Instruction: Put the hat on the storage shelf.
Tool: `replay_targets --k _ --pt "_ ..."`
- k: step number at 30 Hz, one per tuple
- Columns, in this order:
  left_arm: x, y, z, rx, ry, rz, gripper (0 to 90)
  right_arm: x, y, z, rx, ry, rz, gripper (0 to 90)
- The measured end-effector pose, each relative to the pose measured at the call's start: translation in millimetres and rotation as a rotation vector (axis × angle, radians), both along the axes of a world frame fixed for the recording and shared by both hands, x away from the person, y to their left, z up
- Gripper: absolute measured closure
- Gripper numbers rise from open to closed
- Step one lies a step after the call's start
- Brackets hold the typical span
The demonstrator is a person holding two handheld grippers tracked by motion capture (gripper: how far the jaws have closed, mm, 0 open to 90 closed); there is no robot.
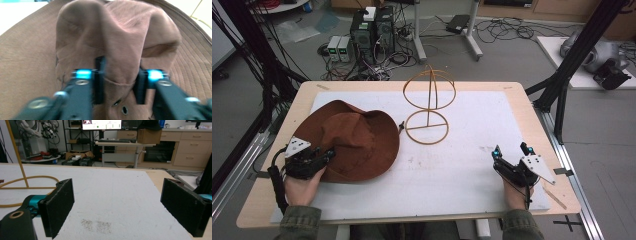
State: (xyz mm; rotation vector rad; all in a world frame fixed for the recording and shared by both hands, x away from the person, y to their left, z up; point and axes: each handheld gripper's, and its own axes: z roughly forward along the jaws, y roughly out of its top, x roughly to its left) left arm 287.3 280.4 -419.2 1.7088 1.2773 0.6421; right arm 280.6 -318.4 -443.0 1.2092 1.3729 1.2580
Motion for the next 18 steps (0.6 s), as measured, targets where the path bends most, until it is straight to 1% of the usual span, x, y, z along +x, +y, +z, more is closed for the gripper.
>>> replay_targets --k 1,2,3,4,5,6,7,9,10,14,18 --pt "0.5 -0.1 -1.0 0.008 0.001 -0.003 85.0 0.2 -0.9 0.1 -0.007 -0.004 -0.002 11.1" --pt "0.7 -0.8 -1.4 0.013 -0.003 -0.003 87.2 -0.1 -0.2 0.0 0.000 0.001 -0.001 11.1" --pt "0.3 -1.3 -0.8 0.027 -0.007 -0.001 87.5 0.0 -0.2 0.0 -0.003 0.002 -0.002 11.1" --pt "-0.7 -3.7 -0.2 0.059 -0.030 0.000 87.7 0.4 -0.1 -0.1 -0.005 -0.002 0.000 11.1" --pt "-0.7 -3.7 -0.2 0.059 -0.030 0.000 87.7 0.4 -0.1 -0.1 -0.005 -0.002 0.000 11.1" --pt "-1.3 -4.9 -0.2 0.079 -0.038 -0.003 87.7 0.5 0.2 -0.3 -0.004 0.004 0.002 11.0" --pt "-1.8 -5.7 -0.3 0.090 -0.046 -0.001 87.7 0.6 0.4 -0.4 -0.005 0.006 0.002 11.0" --pt "-2.5 -5.9 -0.6 0.085 -0.068 0.022 87.6 0.3 0.8 -0.3 -0.005 0.006 0.002 11.1" --pt "-2.6 -5.8 -0.5 0.085 -0.074 0.025 87.6 0.2 0.6 -0.2 -0.006 0.004 0.001 11.1" --pt "-4.1 -7.9 -0.5 0.108 -0.093 0.040 87.7 0.5 0.2 -0.5 -0.009 0.004 -0.001 11.1" --pt "-5.7 -9.0 0.8 0.099 -0.116 0.054 87.7 0.5 1.3 -0.7 -0.013 0.007 0.003 11.1"
